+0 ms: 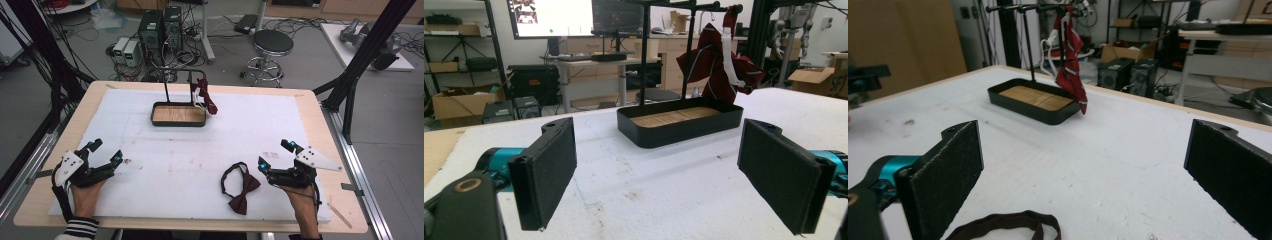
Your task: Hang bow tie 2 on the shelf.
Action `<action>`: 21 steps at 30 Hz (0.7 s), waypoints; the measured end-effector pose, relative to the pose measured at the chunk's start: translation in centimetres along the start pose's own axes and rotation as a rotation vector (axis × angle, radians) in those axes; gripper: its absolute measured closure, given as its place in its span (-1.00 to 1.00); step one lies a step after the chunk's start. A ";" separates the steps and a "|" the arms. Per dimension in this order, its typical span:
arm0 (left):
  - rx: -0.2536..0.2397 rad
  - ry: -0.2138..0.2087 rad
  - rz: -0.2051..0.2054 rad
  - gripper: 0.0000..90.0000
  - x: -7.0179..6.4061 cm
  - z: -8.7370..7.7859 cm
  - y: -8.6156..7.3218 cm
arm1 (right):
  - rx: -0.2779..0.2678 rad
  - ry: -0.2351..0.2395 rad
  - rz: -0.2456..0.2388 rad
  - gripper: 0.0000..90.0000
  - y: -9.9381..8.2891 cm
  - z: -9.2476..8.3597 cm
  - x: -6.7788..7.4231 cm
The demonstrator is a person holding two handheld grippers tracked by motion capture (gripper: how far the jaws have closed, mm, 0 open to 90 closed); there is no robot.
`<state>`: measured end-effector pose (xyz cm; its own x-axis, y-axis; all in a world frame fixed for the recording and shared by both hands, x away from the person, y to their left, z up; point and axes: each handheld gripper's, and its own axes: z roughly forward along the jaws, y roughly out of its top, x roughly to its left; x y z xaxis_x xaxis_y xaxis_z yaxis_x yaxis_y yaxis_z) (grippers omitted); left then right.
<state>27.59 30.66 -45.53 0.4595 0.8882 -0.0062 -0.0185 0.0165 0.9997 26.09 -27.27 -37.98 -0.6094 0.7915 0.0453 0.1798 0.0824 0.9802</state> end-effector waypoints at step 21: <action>0.002 -0.002 0.004 -0.64 0.0 0.0 0.0 | 0.326 0.288 -0.204 -0.96 1.3 1.4 -0.2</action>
<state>27.59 30.65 -45.53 0.4609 0.8874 -0.0026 -0.0183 0.0124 0.9998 27.51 -26.45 -36.99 -0.8381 0.5436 -0.0457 0.2386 0.4406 0.8654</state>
